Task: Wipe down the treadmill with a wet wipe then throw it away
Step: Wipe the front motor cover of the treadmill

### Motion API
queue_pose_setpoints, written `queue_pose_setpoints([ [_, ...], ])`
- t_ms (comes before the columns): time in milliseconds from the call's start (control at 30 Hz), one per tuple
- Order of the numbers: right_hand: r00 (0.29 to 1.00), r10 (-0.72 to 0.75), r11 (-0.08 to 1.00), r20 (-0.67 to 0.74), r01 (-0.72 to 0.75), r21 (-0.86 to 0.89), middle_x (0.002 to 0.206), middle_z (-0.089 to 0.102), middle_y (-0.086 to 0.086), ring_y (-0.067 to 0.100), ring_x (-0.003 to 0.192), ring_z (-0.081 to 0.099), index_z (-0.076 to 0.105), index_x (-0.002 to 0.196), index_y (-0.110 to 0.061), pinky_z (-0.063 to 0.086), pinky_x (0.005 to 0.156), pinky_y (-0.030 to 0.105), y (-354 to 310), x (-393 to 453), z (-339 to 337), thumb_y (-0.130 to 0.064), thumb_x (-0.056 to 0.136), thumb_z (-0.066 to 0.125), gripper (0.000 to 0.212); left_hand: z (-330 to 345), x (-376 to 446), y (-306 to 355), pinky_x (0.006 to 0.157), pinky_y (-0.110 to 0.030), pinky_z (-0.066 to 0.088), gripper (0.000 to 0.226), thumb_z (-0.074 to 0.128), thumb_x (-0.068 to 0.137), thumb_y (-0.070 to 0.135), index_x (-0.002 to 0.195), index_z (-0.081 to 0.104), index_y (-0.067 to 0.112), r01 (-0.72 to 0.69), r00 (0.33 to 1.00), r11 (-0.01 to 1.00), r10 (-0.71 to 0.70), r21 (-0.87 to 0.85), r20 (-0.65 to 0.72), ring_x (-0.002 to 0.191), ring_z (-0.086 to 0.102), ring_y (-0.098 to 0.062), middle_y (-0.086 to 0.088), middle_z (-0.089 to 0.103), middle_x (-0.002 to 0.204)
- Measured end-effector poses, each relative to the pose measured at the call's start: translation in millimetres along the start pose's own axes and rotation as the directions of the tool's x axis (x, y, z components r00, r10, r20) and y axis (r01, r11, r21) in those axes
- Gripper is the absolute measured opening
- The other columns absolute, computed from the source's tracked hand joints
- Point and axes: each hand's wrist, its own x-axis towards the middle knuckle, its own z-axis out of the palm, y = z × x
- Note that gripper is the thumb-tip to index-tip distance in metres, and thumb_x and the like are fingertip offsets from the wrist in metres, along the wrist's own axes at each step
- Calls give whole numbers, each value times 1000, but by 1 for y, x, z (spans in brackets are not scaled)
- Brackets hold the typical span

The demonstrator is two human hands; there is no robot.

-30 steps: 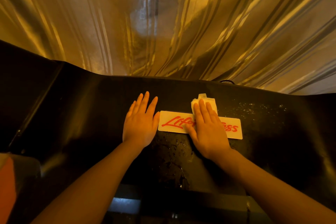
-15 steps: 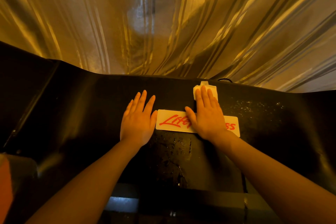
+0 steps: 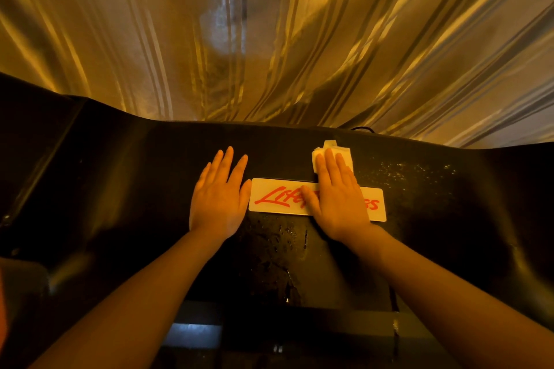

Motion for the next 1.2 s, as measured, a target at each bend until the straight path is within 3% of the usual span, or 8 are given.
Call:
queue_pose_setpoints([
  [167,999,42,999,-8,-42,-12,163,-5,9,25,150,-7,-1,156,-15,-2,120,36,8,27,-11,-57,100,23,74,1,0,-1,116,-32,-6,57,21,104,45,155,8,26,-1,1000,1000,1,-10,1,150,-6,-19,-2,0,164],
  [333,999,38,999,-21,-39,-17,163,-6,8,24,150,-7,-1,156,-15,-3,120,35,12,23,-11,-58,99,23,75,1,0,0,119,-34,-1,57,20,103,45,155,9,25,1,1000,1000,-1,-12,7,150,-5,-19,-3,1,164],
  [567,1000,8,1000,-15,-8,25,162,-10,2,20,149,-13,-6,154,-20,-7,118,33,12,-17,2,-72,85,0,87,3,1,-1,120,-36,1,57,23,103,45,155,12,24,0,1000,1000,0,-28,-1,150,-3,-20,-4,3,164],
  [700,1000,-3,1000,-25,3,24,161,-12,2,19,148,-15,-7,154,-20,-11,117,31,12,-21,4,-72,83,-4,88,4,1,-1,120,-36,2,57,23,103,45,155,13,24,-3,1000,1000,3,-30,-10,150,-2,-21,-4,5,164],
  [1000,996,79,997,-42,-80,-12,163,-5,7,24,150,-7,0,156,-16,-2,120,36,22,20,-12,-59,99,21,75,4,1,-1,119,-35,1,57,22,103,45,155,11,25,3,1000,1000,-3,-19,-3,150,-3,-20,-3,3,164],
  [1200,994,89,996,-56,-88,22,164,-4,7,24,150,-6,2,156,-15,-1,121,36,20,12,-10,-58,100,24,74,4,1,-2,120,-37,3,57,23,103,44,155,13,24,-5,1000,1000,5,-28,-6,150,-2,-21,-4,5,164],
])
